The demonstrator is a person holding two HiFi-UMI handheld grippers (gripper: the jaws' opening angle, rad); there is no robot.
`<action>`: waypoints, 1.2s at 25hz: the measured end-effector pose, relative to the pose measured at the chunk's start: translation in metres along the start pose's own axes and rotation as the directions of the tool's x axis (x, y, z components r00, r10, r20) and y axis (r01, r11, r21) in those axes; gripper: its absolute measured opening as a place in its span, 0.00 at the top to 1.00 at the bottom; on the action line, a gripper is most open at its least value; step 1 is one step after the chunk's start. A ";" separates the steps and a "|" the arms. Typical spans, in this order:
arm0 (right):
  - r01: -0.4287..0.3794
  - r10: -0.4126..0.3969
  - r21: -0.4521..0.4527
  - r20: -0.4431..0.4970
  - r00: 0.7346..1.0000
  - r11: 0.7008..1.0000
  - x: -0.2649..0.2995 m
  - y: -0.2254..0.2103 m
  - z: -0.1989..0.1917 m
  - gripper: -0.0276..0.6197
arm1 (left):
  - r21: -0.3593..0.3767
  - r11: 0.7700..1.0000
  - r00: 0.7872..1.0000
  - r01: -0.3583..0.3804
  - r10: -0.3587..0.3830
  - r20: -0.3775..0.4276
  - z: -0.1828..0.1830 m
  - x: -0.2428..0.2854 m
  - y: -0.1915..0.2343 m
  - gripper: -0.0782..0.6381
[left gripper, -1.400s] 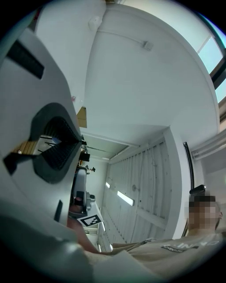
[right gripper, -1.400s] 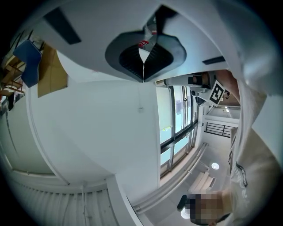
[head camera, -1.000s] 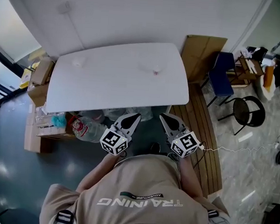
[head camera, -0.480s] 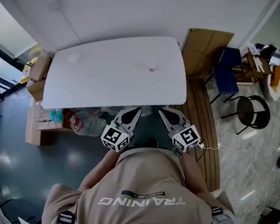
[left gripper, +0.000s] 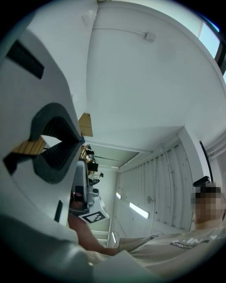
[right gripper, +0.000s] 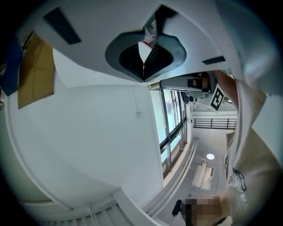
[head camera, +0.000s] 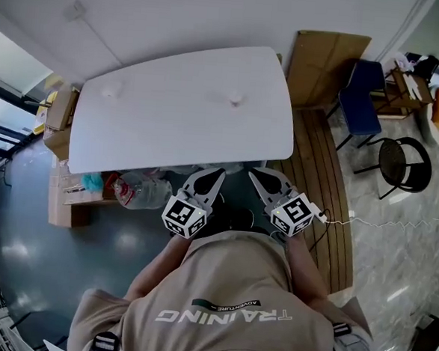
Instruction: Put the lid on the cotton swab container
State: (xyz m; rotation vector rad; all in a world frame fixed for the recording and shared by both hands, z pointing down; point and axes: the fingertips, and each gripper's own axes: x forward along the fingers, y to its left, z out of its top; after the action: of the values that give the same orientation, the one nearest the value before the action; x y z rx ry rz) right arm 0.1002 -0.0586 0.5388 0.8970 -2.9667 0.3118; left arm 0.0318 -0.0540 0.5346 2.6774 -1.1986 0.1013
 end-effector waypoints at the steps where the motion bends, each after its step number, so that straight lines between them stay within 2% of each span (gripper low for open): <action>1: 0.000 0.000 0.003 -0.003 1.000 1.000 0.002 -0.002 -0.001 0.93 | -0.001 1.000 1.000 0.001 -0.001 0.000 0.001 0.002 0.003 0.87; 9: 0.026 -0.026 -0.019 -0.018 0.999 0.999 0.033 -0.026 0.009 0.93 | -0.044 0.999 1.000 0.028 -0.027 0.010 0.003 0.024 0.042 0.87; 20: 0.089 -0.093 -0.112 -0.025 0.995 0.990 0.098 -0.073 0.053 0.93 | 0.011 0.997 0.995 0.070 -0.070 0.072 0.051 0.072 0.118 0.87; 24: 0.123 -0.131 -0.144 -0.052 0.990 0.982 0.118 -0.090 0.059 0.93 | 0.016 0.997 0.994 0.080 -0.081 0.072 0.059 0.087 0.138 0.87; 30: 0.165 -0.178 -0.140 -0.084 0.980 0.976 0.148 -0.107 0.058 0.93 | 0.017 0.994 0.992 0.105 -0.106 0.071 0.063 0.093 0.168 0.87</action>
State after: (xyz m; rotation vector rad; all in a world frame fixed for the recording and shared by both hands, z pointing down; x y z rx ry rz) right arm 0.0374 -0.2383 0.5143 1.0795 -2.7606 0.1453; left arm -0.0321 -0.2445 0.5135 2.7718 -1.0772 -0.0036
